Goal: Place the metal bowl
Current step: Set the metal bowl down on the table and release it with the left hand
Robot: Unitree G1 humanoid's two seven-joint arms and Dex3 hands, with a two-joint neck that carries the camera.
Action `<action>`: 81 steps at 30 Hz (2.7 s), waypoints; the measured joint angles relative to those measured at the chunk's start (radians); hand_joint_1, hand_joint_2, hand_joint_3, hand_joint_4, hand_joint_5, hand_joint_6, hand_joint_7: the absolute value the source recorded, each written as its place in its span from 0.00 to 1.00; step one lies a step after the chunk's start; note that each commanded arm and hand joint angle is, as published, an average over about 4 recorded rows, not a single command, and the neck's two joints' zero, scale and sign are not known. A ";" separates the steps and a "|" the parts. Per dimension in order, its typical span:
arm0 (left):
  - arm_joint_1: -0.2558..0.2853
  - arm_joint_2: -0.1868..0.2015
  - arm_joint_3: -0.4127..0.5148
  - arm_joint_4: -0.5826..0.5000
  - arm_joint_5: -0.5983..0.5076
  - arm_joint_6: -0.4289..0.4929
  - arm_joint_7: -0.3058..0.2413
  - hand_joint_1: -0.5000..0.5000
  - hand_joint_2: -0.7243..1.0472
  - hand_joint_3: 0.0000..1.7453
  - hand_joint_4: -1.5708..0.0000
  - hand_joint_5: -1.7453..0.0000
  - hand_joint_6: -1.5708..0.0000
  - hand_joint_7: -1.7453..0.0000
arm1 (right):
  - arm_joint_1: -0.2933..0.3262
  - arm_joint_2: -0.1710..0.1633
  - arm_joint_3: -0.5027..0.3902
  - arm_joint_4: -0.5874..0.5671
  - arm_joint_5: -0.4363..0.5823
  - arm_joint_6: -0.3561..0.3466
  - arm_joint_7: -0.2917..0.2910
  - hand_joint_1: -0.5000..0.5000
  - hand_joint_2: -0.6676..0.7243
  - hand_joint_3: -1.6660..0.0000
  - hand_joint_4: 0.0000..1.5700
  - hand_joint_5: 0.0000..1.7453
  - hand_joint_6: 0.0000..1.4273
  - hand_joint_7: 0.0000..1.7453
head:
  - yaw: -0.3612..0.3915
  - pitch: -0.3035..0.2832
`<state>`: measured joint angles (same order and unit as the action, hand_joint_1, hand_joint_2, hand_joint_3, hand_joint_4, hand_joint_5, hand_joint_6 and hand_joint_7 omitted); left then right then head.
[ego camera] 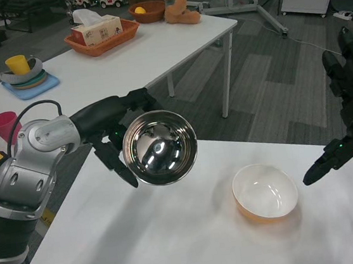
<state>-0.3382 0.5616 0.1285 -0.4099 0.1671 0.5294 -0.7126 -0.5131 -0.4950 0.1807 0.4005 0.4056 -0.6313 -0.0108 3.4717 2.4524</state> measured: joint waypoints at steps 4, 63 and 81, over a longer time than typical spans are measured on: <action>0.000 0.000 0.000 0.000 0.000 -0.001 0.000 0.00 1.00 0.25 0.01 0.00 0.23 0.04 | 0.000 0.000 0.000 0.000 0.000 0.000 0.000 0.08 0.82 1.00 0.00 0.00 0.00 0.00 | -0.001 -0.003; 0.137 -0.166 -0.071 0.362 -0.004 -0.321 0.007 0.00 1.00 0.30 1.00 1.00 0.92 0.70 | 0.004 0.016 0.000 0.012 -0.008 0.000 0.000 0.08 0.81 1.00 0.00 0.00 0.00 0.00 | -0.024 -0.055; 0.180 -0.147 -0.020 0.308 0.003 -0.332 0.055 0.00 1.00 0.31 1.00 1.00 1.00 0.82 | 0.030 0.021 -0.010 -0.023 -0.008 0.001 0.000 0.07 0.77 1.00 0.00 0.00 0.00 0.00 | -0.029 -0.062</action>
<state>-0.1582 0.4149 0.1084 -0.1021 0.1701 0.1971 -0.6579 -0.4832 -0.4741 0.1711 0.3777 0.3980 -0.6303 -0.0108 3.4423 2.3906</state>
